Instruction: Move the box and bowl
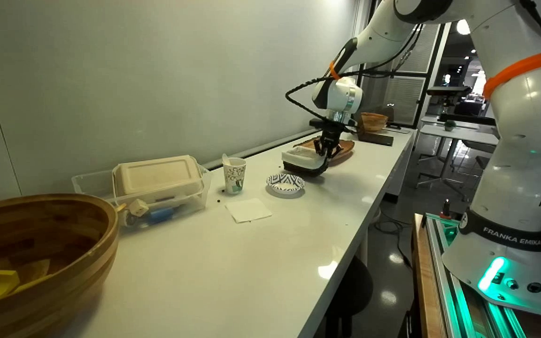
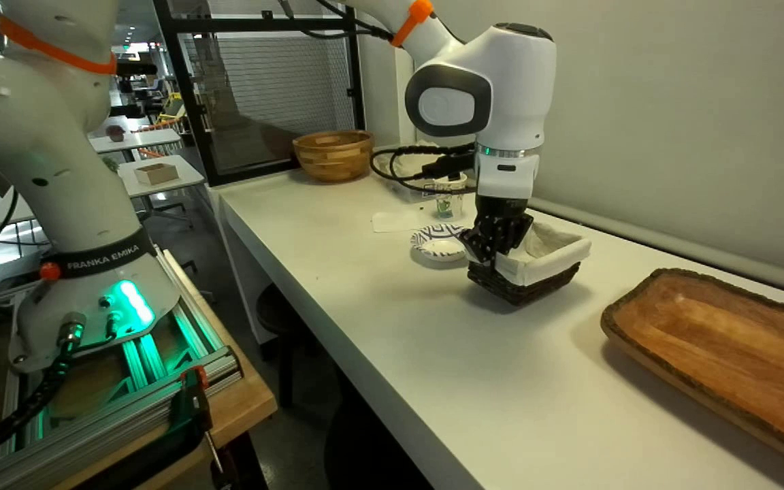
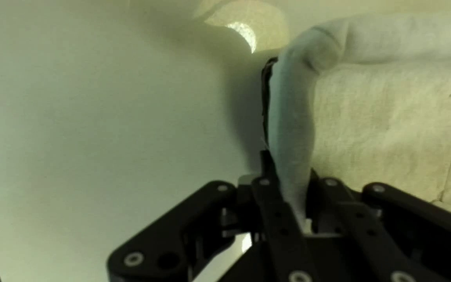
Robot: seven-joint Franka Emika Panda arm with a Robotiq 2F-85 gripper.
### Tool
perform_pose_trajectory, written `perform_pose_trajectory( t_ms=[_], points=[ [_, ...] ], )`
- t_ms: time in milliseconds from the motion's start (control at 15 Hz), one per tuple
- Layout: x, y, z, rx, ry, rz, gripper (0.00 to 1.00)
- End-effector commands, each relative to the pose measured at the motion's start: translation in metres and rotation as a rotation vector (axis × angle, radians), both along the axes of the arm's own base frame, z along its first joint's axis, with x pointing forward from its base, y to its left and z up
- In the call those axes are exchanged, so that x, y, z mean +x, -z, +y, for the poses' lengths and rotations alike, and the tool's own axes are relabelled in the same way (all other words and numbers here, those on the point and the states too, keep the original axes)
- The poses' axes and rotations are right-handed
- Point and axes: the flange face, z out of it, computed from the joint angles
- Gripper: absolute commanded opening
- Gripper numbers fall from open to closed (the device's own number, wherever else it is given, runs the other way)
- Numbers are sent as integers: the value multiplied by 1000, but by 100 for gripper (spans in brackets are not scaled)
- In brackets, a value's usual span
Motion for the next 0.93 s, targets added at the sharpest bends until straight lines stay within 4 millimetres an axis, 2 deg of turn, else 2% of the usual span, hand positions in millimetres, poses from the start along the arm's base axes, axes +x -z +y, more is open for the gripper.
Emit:
perform_pose_trajectory(
  t_ms=[0,67,200,533,667,733,867],
  points=[
    [11,21,-8,26,17,-25,4],
    [12,24,-8,36,21,-24,40],
    [10,12,-3,44,16,-5,46],
    [-20,-73,15,-72,-9,48,84],
    [-23,-104,38,-125,-165,24,98],
    [-24,-116,53,-156,-228,13,100],
    [-28,-125,92,-182,-346,0,100]
  ],
)
